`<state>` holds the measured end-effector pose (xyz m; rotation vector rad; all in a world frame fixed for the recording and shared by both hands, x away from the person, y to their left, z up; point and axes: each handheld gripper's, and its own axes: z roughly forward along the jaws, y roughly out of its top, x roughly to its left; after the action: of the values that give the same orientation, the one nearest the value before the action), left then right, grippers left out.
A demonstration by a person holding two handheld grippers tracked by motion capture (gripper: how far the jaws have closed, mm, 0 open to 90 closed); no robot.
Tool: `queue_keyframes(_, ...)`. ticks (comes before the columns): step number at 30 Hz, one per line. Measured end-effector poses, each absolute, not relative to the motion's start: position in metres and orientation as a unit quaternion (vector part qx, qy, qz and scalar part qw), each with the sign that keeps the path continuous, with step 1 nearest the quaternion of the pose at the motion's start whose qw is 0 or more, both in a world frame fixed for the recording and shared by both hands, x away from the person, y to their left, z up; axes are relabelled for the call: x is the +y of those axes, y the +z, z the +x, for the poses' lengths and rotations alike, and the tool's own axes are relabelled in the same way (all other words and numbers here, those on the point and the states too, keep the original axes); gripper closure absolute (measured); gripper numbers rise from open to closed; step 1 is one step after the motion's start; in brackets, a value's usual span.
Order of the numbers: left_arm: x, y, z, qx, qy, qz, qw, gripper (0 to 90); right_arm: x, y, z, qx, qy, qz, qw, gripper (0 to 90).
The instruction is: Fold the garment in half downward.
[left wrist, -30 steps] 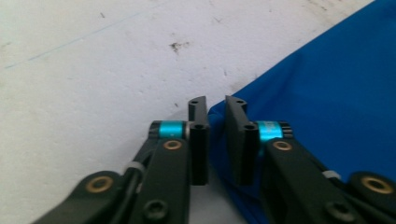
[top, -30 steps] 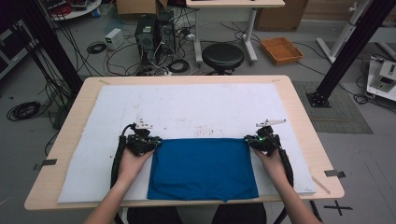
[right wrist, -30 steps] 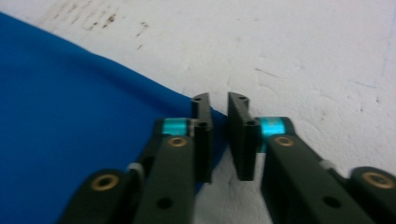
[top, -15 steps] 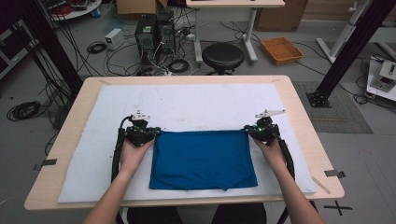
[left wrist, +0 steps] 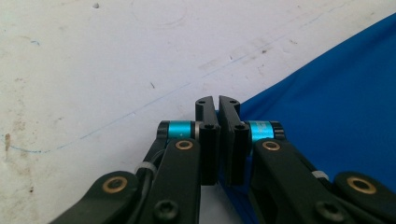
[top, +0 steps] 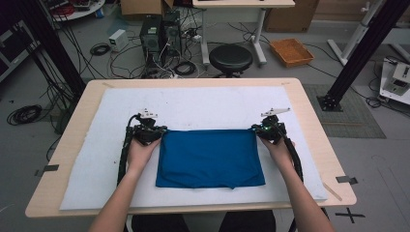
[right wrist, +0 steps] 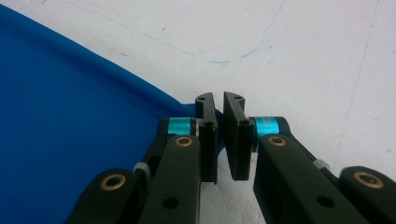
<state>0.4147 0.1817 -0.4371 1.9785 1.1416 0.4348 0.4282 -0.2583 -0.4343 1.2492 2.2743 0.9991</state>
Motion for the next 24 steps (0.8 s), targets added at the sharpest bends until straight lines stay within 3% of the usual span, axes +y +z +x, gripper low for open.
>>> queue_keyframes(2, 0.182, -0.435, 0.413, 0.450, 0.179, 0.780, 0.397, 83.2, -0.258, -0.433, 0.427, 0.805, 0.353, 0.442, 0.181, 80.2)
queue_keyframes(10, 0.190, -0.413, 0.394, 0.418, 0.216, 0.781, 0.409, 47.1, -0.265, -0.419, 0.414, 0.788, 0.381, 0.443, 0.194, 57.1)
queue_keyframes(12, 0.194, -0.407, 0.383, 0.406, 0.225, 0.783, 0.413, 43.2, -0.266, -0.414, 0.405, 0.787, 0.390, 0.434, 0.199, 51.2)
queue_keyframes(20, 0.205, -0.396, 0.340, 0.407, 0.269, 0.769, 0.414, 30.9, -0.270, -0.403, 0.366, 0.787, 0.425, 0.401, 0.201, 44.2)
queue_keyframes(24, 0.212, -0.396, 0.328, 0.419, 0.270, 0.761, 0.416, 30.1, -0.275, -0.404, 0.353, 0.783, 0.437, 0.396, 0.198, 39.4)
